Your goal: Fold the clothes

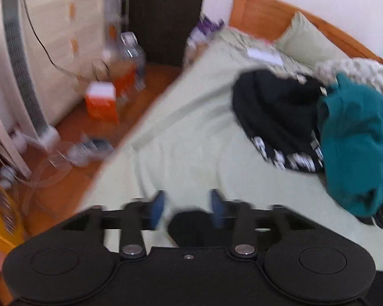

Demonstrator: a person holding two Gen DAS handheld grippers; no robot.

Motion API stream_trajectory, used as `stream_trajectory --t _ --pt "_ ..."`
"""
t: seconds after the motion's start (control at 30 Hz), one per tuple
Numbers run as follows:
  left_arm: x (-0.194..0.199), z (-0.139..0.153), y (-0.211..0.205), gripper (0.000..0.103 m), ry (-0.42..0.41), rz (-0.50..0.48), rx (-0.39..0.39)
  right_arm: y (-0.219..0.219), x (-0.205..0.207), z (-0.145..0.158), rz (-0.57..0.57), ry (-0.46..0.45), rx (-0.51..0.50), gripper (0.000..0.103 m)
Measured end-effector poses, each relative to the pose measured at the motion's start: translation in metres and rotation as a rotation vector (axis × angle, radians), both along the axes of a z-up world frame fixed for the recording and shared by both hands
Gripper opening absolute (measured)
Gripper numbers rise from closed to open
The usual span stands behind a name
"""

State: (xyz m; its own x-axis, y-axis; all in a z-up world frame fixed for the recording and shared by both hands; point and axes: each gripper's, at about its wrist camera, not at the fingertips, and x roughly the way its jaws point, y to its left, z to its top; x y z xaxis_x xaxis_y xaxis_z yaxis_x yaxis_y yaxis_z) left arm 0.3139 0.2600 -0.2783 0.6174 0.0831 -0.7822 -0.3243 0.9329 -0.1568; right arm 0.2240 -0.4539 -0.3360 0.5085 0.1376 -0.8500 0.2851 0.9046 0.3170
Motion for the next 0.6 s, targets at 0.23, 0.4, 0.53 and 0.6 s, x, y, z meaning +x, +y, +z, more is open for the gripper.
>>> stream_trajectory --t 0.23,0.4,0.53,0.6 --pt "0.013 -0.046 -0.024 0.056 0.189 -0.108 -0.064 0.03 0.009 -0.028 -0.013 0.015 0.101 0.064" --pt "0.004 -0.062 -0.037 0.044 0.251 -0.178 -0.085 0.028 0.009 -0.028 -0.093 0.006 0.183 0.002" --pt "-0.003 -0.049 -0.038 0.001 0.212 -0.181 -0.053 0.017 0.001 -0.006 -0.154 -0.085 0.252 0.002" --pt "-0.005 -0.04 -0.038 0.0 0.184 -0.185 -0.036 0.013 -0.001 0.013 -0.163 -0.144 0.274 0.002"
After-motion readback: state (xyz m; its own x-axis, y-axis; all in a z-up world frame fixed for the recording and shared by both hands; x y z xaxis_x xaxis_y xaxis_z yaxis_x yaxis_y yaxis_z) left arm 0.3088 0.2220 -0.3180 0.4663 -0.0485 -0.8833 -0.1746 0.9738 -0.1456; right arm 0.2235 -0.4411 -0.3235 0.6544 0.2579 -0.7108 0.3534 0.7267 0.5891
